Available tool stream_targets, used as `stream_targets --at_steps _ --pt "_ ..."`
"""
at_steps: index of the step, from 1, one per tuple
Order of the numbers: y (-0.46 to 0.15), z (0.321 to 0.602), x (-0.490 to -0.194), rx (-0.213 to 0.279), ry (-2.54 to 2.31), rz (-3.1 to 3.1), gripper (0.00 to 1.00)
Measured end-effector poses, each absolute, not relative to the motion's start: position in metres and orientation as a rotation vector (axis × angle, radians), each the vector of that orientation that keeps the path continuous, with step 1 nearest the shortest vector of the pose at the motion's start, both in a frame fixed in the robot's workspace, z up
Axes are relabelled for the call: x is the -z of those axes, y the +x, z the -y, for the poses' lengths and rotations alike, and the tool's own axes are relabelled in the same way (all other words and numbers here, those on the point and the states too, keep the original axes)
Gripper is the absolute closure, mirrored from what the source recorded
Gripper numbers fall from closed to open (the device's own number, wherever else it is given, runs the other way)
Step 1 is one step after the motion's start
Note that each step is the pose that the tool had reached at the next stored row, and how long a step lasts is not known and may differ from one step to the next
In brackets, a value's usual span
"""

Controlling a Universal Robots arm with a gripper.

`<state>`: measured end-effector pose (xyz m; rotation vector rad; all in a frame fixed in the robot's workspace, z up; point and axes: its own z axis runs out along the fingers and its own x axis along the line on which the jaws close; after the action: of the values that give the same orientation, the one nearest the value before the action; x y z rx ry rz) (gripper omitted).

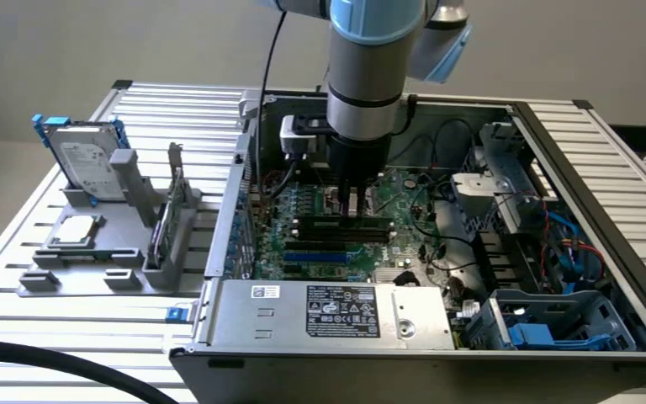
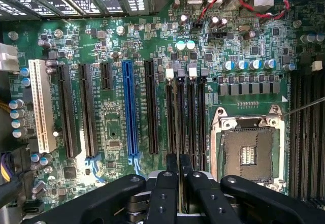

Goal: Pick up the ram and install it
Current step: 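Insert the ram into the slot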

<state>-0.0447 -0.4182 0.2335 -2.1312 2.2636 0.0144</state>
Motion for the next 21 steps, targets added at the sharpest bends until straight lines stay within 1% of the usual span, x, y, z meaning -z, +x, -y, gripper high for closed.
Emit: stream_targets --at_steps 12,21 --pt "-0.0428 0.4183 -0.2327 -0.02 -2.134 -2.267 0.86" --pt "-0.0419 0.4183 -0.2322 -0.034 -2.141 -2.272 0.86"
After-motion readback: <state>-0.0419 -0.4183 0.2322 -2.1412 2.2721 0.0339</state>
